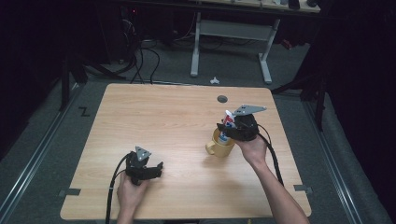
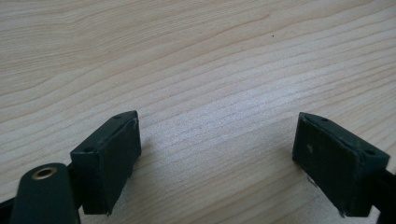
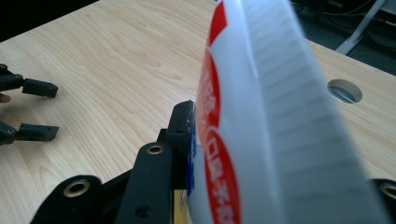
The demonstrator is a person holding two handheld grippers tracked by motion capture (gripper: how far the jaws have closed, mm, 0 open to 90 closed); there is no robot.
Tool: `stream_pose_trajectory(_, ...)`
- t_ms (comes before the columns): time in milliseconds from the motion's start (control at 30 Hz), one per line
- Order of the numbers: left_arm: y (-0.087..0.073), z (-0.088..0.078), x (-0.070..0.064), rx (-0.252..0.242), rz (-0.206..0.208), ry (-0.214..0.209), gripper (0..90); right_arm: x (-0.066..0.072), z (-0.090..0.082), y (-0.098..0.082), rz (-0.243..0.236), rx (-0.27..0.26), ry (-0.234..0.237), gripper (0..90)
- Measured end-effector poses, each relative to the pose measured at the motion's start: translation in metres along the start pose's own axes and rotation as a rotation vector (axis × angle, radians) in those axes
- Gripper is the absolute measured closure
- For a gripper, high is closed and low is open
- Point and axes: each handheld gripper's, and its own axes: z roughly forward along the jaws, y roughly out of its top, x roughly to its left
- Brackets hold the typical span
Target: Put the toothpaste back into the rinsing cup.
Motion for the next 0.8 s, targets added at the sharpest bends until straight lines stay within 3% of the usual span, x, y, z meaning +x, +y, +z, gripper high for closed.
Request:
stream_pose_trajectory(200,0.000,0.000,0.000,0.000,0.002,-0.004,15.7,0.000,-0.001,-0.003,0.016,-0.003,0.011,68.6)
stream_pose_trajectory(533,0.000,0.000,0.000,0.000,0.003,-0.004,15.7,-0.002,0.005,-0.006,-0.008,0.036,-0.025,68.5)
stream_pose_trajectory(800,0.000,0.000,0.000,-0.001,0.003,-0.003,15.7,-0.003,0.013,-0.016,0.001,0.039,-0.023,68.3)
